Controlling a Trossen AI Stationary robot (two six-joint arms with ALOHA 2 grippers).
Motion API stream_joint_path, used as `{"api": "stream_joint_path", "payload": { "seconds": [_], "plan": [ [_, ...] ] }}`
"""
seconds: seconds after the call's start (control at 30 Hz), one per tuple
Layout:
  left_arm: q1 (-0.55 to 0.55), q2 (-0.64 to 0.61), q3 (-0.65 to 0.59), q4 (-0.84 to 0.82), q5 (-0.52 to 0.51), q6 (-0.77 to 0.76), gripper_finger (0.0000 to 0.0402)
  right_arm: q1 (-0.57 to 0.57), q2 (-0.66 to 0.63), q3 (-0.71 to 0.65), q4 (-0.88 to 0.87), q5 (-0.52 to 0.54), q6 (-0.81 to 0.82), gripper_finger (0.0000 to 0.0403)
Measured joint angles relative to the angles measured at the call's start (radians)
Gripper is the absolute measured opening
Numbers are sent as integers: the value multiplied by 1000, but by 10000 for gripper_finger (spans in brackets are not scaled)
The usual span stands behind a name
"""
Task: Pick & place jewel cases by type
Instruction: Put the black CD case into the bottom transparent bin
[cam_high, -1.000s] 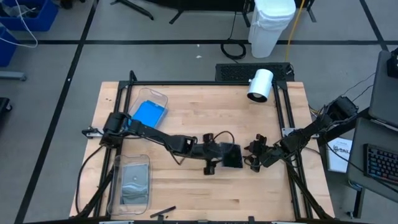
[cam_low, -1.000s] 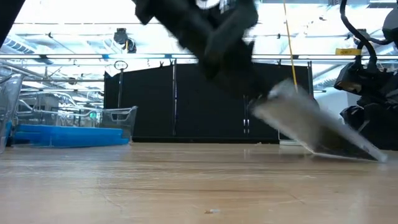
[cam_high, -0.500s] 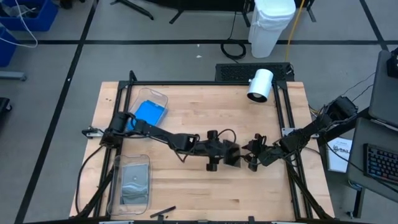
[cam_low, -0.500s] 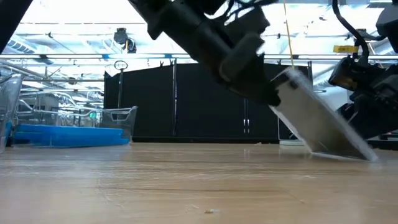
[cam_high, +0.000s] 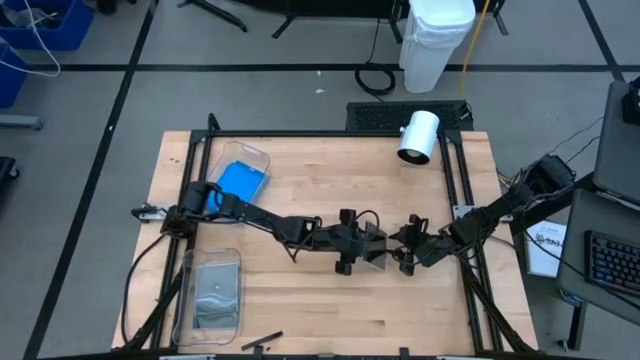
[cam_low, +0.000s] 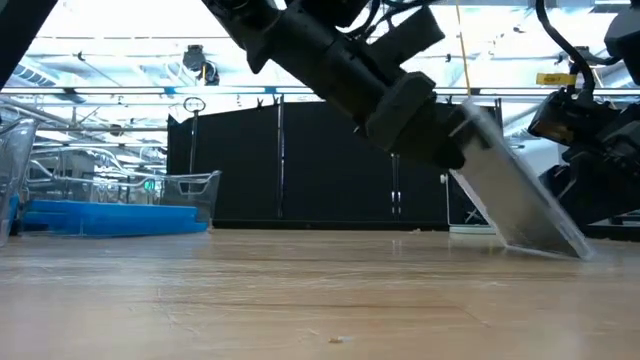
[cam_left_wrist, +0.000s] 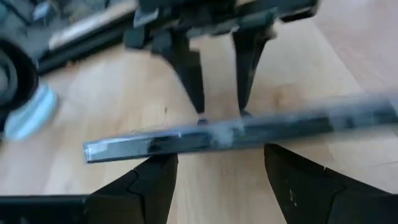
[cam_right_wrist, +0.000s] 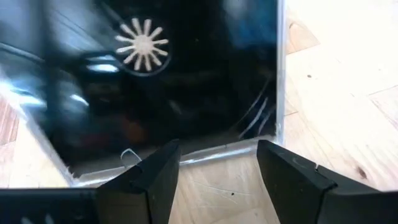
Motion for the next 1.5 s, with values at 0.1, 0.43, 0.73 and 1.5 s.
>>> {"api": "stream_joint_path", "payload": {
  "seconds": [0.1,0.43,0.73,1.5],
  "plan": [
    [-18,0,0,47,-13,75,243,0,0,0,0,0,0,210],
    [-73,0,0,112,-146,286,244,0,0,0,-1,0,0,210],
    [-45,0,0,137,-155,289,244,0,0,0,-1,0,0,210],
    [-34,-1,0,176,-116,647,243,0,0,-1,-1,0,0,210]
  ]
}}
